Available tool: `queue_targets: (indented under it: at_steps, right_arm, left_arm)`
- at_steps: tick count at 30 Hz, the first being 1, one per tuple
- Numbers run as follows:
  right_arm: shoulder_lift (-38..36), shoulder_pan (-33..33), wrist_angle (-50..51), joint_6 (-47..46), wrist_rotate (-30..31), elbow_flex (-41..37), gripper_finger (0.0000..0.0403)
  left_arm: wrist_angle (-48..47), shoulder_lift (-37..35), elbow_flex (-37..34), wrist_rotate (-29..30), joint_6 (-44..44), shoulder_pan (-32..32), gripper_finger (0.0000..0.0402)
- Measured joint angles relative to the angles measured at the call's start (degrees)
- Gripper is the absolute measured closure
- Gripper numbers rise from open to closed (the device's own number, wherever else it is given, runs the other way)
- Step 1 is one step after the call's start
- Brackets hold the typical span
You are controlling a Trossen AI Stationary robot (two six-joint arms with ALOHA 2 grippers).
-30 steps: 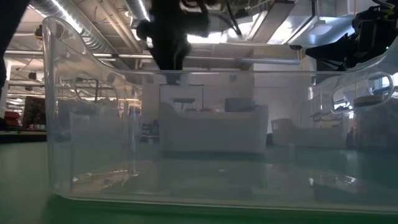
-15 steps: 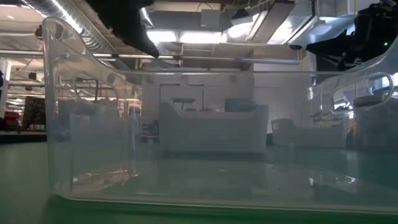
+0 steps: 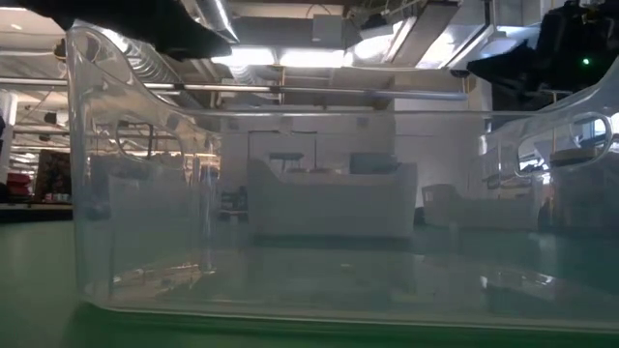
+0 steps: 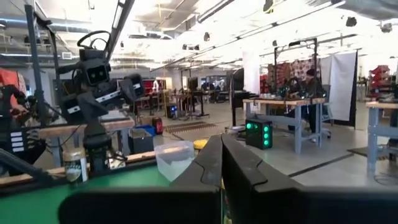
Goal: Sort spices by type
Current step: Put the top yellow seasoning bottle into the top transparent bin
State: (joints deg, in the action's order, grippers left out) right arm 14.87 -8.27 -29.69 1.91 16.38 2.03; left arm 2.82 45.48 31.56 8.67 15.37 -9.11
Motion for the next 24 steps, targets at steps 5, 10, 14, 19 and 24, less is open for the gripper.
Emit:
queue_targets:
  at_steps: [5, 10, 14, 19, 24]
  right_arm:
    - [10.92, 0.0, -0.4, 0.25, 2.09, 6.59, 0.0395]
    - [24.68, 0.0, -0.1, 1.53, 3.13, 13.84, 0.0395]
    - [35.71, 0.0, -0.17, 1.12, 6.42, 20.79, 0.0395]
    - [48.26, 0.0, -0.22, 1.59, 10.42, 30.28, 0.0395]
    - [58.27, -0.24, 3.22, 6.92, 13.24, 39.57, 0.0385]
  left_arm:
    - [-0.87, -3.6, -0.29, -2.1, 0.8, -2.61, 0.0139]
    - [1.07, -5.98, -0.27, -2.27, 2.83, -4.73, 0.0139]
    - [3.29, -6.17, -0.27, -2.63, 1.56, -6.14, 0.0139]
    - [1.05, -6.15, -0.27, -2.61, 1.1, -7.27, 0.0139]
    - [-3.08, -6.03, -0.27, -2.61, 0.79, -7.58, 0.0139]
